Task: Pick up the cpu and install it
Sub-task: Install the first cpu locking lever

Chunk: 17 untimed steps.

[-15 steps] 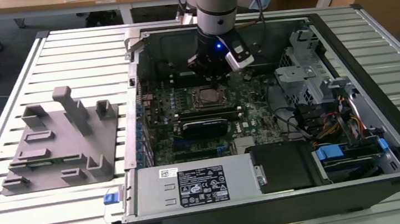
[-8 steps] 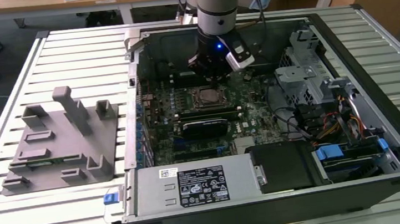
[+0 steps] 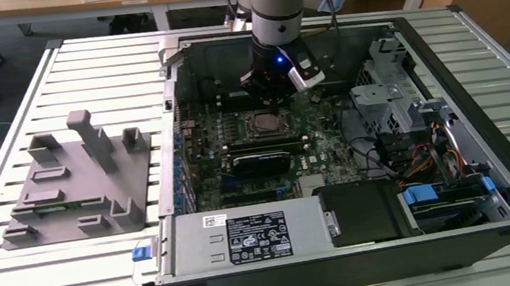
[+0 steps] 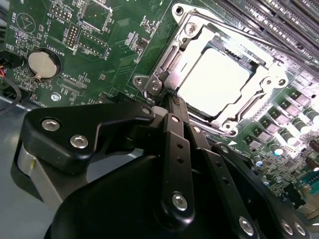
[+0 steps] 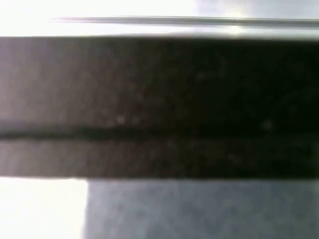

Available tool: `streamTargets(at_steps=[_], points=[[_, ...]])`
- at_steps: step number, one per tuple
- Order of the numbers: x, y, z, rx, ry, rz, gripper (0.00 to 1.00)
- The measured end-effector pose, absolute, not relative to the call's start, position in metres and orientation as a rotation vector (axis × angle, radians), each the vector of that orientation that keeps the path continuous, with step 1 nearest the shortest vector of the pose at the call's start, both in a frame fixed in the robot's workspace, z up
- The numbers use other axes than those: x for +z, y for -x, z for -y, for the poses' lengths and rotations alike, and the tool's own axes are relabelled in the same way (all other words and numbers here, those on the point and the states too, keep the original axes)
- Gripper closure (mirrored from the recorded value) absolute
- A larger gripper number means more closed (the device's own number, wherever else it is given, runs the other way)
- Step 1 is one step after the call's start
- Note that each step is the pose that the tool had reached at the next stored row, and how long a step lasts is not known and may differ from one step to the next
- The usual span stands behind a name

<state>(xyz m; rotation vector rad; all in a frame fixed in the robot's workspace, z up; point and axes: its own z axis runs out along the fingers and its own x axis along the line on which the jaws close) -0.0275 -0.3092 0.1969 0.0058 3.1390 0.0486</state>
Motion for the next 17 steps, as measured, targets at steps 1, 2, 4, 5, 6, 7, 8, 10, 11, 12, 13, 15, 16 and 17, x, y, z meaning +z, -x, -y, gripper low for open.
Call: streamTargets(at_steps=[1,2,4,5,6,7,8,10,11,12,13,15,16,17], points=[[0.1968,0.0275,0.3093,0.043,-0.006,-3.139,0.89],[0.1967,0.0275,0.3093,0.037,-0.006,-3.139,0.89],[0.1963,0.0275,0.3093,0.035,-0.006,-3.140,0.89],[0.1962,0.0276,0.3091,0.034,-0.006,-3.140,0.89],[0.1961,0.0276,0.3089,0.034,-0.006,-3.140,0.89],[0.1959,0.0276,0.3084,0.034,-0.006,-3.140,0.89],[0.1958,0.0277,0.3076,0.033,-0.006,-3.140,0.89],[0.1955,0.0276,0.3062,0.035,-0.005,-3.140,0.89],[0.1955,0.0275,0.3057,0.037,-0.004,-3.140,0.89],[0.1956,0.0276,0.3054,0.040,-0.004,-3.140,0.89],[0.1957,0.0277,0.3054,0.045,-0.004,-3.140,0.89],[0.1956,0.0277,0.3052,0.067,-0.003,-3.141,0.89],[0.1954,0.0275,0.3050,0.083,-0.003,-3.140,0.89],[0.1952,0.0275,0.3049,0.102,-0.003,-3.140,0.89]])
